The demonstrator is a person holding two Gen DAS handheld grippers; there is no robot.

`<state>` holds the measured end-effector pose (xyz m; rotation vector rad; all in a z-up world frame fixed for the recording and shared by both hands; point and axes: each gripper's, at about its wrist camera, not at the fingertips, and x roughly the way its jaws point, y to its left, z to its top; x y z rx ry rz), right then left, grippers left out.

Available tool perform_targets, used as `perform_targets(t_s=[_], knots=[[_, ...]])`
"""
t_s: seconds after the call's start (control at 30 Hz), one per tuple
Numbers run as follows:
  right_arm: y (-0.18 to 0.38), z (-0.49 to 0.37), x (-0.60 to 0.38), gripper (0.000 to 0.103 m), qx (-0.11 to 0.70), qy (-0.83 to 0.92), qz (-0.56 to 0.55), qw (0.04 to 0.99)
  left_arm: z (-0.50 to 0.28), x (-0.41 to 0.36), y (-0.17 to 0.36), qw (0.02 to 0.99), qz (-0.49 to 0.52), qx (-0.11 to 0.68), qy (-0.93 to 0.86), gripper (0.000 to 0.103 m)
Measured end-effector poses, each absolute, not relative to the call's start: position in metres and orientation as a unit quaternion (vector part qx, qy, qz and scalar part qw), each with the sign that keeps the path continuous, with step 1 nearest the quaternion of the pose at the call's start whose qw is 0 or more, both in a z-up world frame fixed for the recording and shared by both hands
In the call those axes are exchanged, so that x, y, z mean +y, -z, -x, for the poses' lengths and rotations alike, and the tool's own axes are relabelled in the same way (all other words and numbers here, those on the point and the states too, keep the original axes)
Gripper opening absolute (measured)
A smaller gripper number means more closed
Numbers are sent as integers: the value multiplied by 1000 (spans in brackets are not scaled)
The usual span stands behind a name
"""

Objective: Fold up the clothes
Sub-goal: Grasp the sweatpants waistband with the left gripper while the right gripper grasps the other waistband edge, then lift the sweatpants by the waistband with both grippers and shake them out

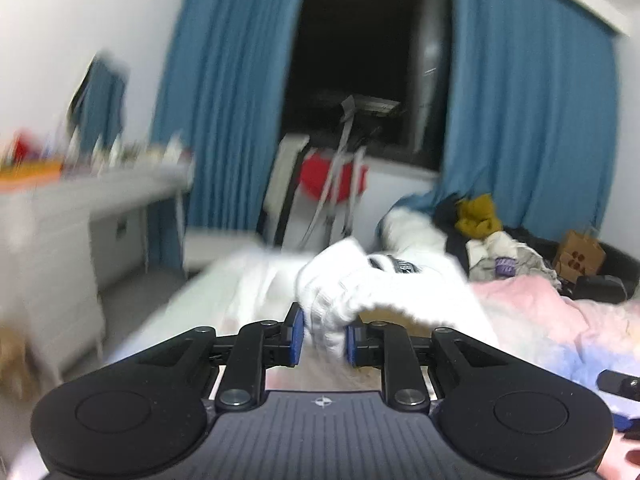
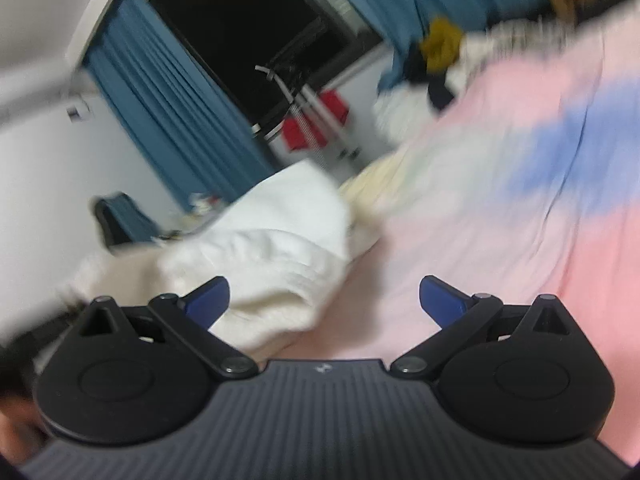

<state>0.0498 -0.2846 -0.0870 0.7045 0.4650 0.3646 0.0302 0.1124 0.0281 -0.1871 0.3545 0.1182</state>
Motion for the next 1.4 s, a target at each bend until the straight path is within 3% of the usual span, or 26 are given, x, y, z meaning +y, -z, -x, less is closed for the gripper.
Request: perform_targets(t_s=[0.2, 0.33, 0.47, 0.63, 0.87, 1.0, 1.4], knots=[[103, -77, -263, 103, 269, -211, -362, 867, -18, 172, 2, 929, 247, 264, -81, 11], [116, -108, -243, 98, 300, -216, -342, 864, -9, 189, 9, 924, 249, 275, -95, 11], [136, -146, -226, 81, 325, -215, -322, 863, -7, 188, 14, 924, 240, 278, -106, 11], [162, -169, -223, 75, 314, -224, -342, 857, -43, 166, 28, 927, 209, 290, -116, 9], [168, -164, -222, 31, 296, -249, -346, 855, -68, 154, 38, 926, 192, 298, -127, 9], [154, -163, -217, 21, 285, -249, -319, 869, -71, 159, 42, 922, 206, 304, -127, 9], [69, -103, -224, 14, 201, -237, -288, 906, -72, 191, 53, 900, 293, 314, -77, 10]])
